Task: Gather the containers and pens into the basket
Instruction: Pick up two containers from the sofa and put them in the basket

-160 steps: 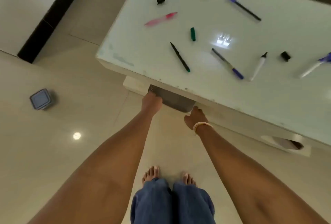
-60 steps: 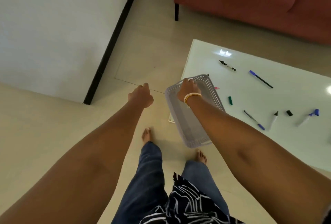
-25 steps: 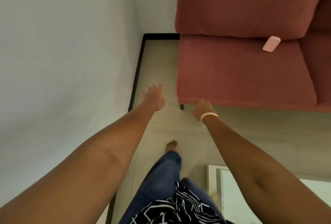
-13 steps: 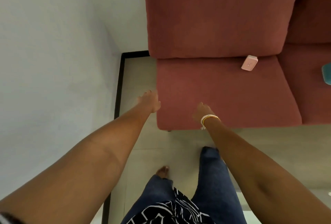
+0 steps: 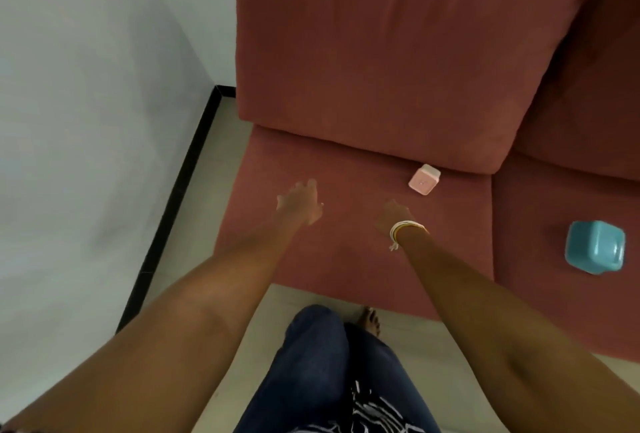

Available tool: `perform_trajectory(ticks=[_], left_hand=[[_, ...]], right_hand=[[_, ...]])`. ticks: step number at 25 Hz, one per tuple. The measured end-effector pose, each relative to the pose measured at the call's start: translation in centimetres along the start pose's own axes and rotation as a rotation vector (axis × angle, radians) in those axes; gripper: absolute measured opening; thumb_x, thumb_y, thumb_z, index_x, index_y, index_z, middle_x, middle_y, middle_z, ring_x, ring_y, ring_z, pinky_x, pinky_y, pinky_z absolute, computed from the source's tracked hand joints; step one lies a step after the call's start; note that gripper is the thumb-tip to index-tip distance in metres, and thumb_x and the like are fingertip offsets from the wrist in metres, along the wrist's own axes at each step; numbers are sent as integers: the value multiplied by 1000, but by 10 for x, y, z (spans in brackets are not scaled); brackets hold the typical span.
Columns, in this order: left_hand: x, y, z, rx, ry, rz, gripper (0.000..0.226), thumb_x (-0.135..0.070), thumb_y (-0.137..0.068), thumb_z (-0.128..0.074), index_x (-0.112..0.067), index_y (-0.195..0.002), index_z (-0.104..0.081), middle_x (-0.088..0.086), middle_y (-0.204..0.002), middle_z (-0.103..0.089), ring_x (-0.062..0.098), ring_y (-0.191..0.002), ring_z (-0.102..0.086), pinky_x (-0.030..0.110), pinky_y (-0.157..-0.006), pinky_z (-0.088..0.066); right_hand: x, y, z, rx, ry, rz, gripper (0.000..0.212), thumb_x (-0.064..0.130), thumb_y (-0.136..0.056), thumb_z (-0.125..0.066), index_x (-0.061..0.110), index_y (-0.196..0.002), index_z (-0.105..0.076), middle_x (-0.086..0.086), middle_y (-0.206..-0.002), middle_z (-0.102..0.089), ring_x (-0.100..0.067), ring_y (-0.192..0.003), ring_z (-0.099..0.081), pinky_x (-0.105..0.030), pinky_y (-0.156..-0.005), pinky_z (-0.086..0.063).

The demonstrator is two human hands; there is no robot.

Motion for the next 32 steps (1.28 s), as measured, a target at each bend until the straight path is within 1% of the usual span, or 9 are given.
perform_trajectory(ticks=[3,9,13,17,19,22,24,27,32], left_hand=[[-24,-37,-27,46,28,49,60,-37,-95,-51,-14,-146,-29,15,-141,-43,33,-130,-45,51,-102,-39],[-44,-115,-106,92,28,53,63,-37,-95,-49,-12,-148,-26,14,-149,-36,32,-135,-40,53,-104,-39],[-39,-132,-152,179,-11,31,65,-41,-98,-43,-17,-152,-18,12,-159,-21,33,-142,-30,55,-108,-35],[-34,-127,-164,250,15,56,63,-44,-99,-40,-17,-153,-21,10,-160,-20,32,-144,-29,51,-113,-32],[-39,-115,-151,311,171,116,61,-44,-100,-40,-13,-151,-27,11,-157,-28,30,-143,-31,45,-115,-29],[-60,-89,-119,496,771,341,59,-49,-97,-44,-19,-146,-36,9,-147,-44,30,-133,-45,49,-106,-37],[-76,-74,-99,577,1060,431,57,-53,-93,-49,-23,-142,-41,11,-136,-52,32,-121,-55,54,-98,-44],[-97,-61,-75,612,1286,418,49,-50,-92,-53,-18,-129,-52,12,-120,-60,33,-107,-63,53,-88,-50],[-126,-55,-62,511,1321,435,41,-26,-98,-53,-11,-136,-45,10,-98,-63,26,-83,-66,50,-82,-54]], right_hand=[[-36,-41,8,-67,-23,-29,42,20,-93,-46,2,-130,-48,-18,-132,-50,-39,-122,-51,-43,-98,-45],[-115,-136,28,-534,1,-234,43,10,-83,-61,6,-122,-45,-18,-118,-51,-37,-106,-56,-46,-76,-51],[-139,-186,28,-384,-124,-174,66,9,-78,-68,6,-136,-35,-18,-129,-45,-40,-117,-52,-48,-89,-48],[-143,-186,25,-329,-181,-104,46,5,-83,-59,6,-127,-47,-19,-127,-52,-41,-114,-55,-44,-89,-47],[-136,-168,14,-208,-448,-179,48,10,-81,-67,8,-126,-50,-19,-124,-59,-37,-109,-60,-40,-85,-49],[-110,-116,-7,14,-1107,-332,43,20,-84,-71,12,-119,-48,-15,-92,-65,-20,-53,-68,-30,-46,-51],[-85,-83,-16,134,-1318,-348,27,23,-93,-60,16,-114,-45,-9,-79,-62,-13,-38,-63,-31,-47,-51],[-64,-49,-16,189,-1414,-314,22,30,-98,-52,16,-114,-48,-8,-81,-64,-18,-53,-65,-34,-59,-51],[-73,-38,10,189,-1477,-371,38,46,-98,-43,10,-101,-55,-10,-79,-61,-20,-62,-59,-31,-58,-50]])
Point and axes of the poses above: each hand's wrist, its own y-axis away from the middle knuckle, its own z-axis out of the back of the hand, x = y × z, the point moved 4 cm from there along -y, towards the middle knuckle
